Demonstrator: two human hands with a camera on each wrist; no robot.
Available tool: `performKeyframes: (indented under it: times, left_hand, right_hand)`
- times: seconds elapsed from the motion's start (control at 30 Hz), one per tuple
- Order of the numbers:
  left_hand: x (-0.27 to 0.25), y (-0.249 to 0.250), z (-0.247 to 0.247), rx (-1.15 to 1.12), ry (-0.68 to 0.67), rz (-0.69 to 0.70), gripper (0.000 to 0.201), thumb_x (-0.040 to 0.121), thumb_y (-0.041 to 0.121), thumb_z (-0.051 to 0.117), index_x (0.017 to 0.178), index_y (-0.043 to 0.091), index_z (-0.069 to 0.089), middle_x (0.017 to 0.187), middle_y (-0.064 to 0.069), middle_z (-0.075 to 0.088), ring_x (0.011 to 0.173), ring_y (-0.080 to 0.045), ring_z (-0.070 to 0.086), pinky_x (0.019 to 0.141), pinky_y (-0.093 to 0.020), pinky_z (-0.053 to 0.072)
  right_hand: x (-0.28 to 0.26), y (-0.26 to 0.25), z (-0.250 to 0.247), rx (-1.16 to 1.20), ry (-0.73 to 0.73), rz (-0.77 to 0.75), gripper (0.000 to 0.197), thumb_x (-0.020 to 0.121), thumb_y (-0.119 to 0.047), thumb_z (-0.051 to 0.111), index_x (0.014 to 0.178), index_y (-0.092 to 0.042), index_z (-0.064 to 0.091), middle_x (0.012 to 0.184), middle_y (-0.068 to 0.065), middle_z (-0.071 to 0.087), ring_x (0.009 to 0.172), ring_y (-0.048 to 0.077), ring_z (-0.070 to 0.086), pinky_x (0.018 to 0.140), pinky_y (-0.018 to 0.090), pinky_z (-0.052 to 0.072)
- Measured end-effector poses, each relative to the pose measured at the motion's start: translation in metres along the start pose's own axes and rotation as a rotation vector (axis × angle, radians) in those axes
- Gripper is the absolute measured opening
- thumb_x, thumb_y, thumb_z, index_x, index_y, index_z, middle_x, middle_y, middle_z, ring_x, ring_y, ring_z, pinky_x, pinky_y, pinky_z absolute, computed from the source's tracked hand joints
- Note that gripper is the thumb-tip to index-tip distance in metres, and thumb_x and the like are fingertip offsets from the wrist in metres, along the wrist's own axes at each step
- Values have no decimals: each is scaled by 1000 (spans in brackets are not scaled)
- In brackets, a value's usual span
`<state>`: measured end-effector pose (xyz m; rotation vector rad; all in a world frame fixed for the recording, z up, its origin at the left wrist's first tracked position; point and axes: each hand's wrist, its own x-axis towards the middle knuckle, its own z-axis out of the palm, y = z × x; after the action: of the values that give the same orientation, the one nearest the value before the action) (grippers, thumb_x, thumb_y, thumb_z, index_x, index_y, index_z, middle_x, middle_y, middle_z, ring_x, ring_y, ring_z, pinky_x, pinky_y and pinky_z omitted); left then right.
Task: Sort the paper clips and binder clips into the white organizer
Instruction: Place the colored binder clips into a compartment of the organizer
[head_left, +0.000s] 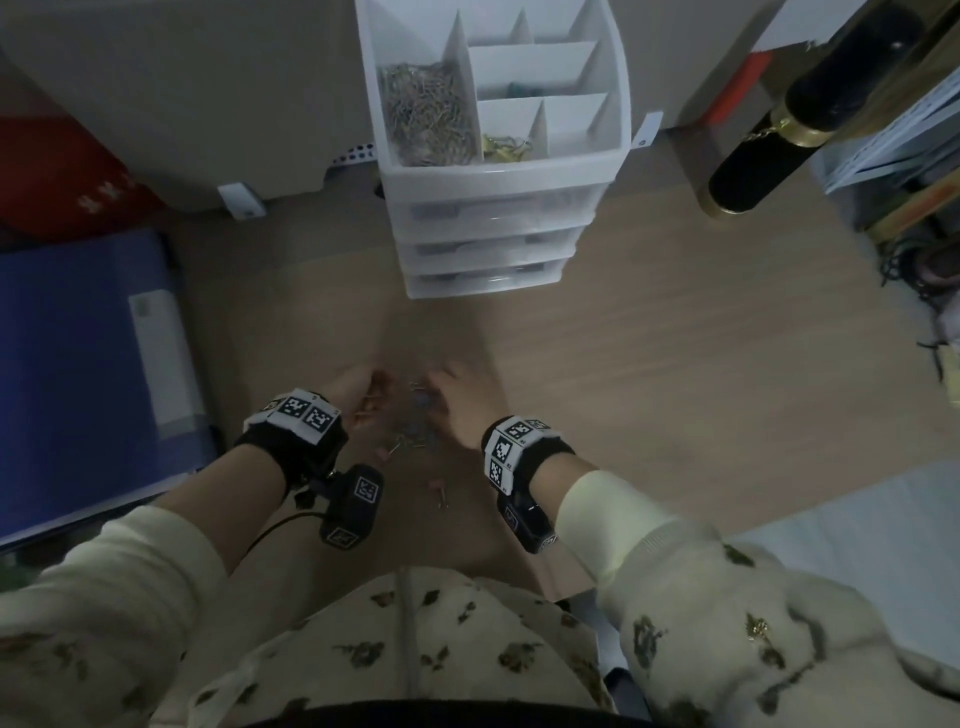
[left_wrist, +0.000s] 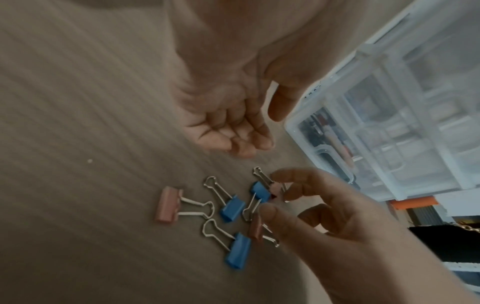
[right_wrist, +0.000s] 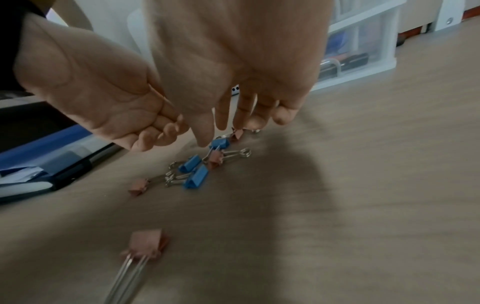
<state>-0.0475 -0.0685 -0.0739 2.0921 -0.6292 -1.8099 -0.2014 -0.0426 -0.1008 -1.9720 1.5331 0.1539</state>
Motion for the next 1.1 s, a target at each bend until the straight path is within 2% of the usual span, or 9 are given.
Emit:
performKeyframes:
  times: [0.17, 0.27, 0.33, 0.43, 0.57, 0.67, 0.8, 0.97, 1.1]
  left_hand:
    - [6, -2, 2, -31, 3, -6, 33, 95, 18, 33, 70, 18, 54, 51, 8, 55, 56, -10, 42, 54, -23, 27]
    - [8, -4, 1, -39, -10, -15, 31, 95, 20, 36, 71, 19, 55, 60, 6, 56, 58, -10, 45, 57, -24, 27]
    - [8, -6, 1, -47, -20, -21, 30, 96, 20, 36, 71, 19, 54, 58, 7, 58, 58, -9, 45, 56, -23, 27]
    - [9, -9, -1, -68, -21, -23, 32, 97, 22, 36, 72, 19, 56, 42, 13, 57, 59, -9, 46, 55, -23, 28]
    - [9, -12, -2, -107, -19, -10, 31, 97, 21, 37, 72, 18, 56, 41, 13, 57, 58, -9, 46, 54, -22, 29]
    - [11, -14, -3, -110, -6, -1, 30, 96, 20, 38, 72, 19, 55, 40, 13, 56, 47, -5, 51, 49, -17, 32]
    - [13, -17, -3, -112, 5, 15, 32, 98, 21, 35, 71, 19, 53, 40, 13, 56, 31, 2, 49, 45, -15, 31]
    - [13, -17, -2, -105, 0, 11, 35, 98, 23, 33, 70, 18, 53, 40, 12, 57, 33, 1, 50, 46, -16, 31]
    - [12, -16, -1, -122, -18, 4, 35, 98, 21, 32, 71, 18, 53, 40, 12, 57, 50, -6, 51, 54, -19, 33]
  right_hand:
    - [4, -4, 8, -29, 43, 33, 42, 92, -17, 49, 133, -19, 44, 134, 10, 43, 106, 38, 54, 83, 40, 48]
    - [7, -7, 10, -35, 76, 51, 30, 93, -19, 50, 123, -21, 51, 129, 7, 45, 102, 35, 56, 80, 37, 47]
    - [8, -11, 9, -49, 68, 58, 29, 92, -14, 49, 121, -19, 52, 128, 9, 46, 102, 35, 56, 81, 39, 49]
    - [7, -16, 5, -87, 38, 53, 30, 91, -5, 45, 119, -12, 52, 128, 13, 44, 99, 37, 56, 81, 42, 50]
    - [6, -19, 4, -52, 48, 86, 34, 91, -5, 44, 124, -14, 48, 126, 15, 45, 95, 39, 59, 80, 41, 51]
    - [4, -20, 0, -42, 49, 113, 42, 92, -5, 41, 132, -17, 40, 122, 17, 52, 100, 40, 59, 79, 41, 47]
    - [1, -20, -5, -14, 47, 167, 37, 90, -6, 49, 126, -11, 40, 114, 18, 59, 101, 39, 59, 73, 38, 44]
    - [0, -15, -7, 70, 51, 224, 37, 87, -8, 52, 123, -11, 45, 113, 18, 60, 104, 36, 58, 74, 36, 43]
    - [0, -14, -14, 169, 84, 225, 25, 83, -15, 55, 106, -21, 63, 107, 9, 66, 99, 31, 61, 78, 34, 49]
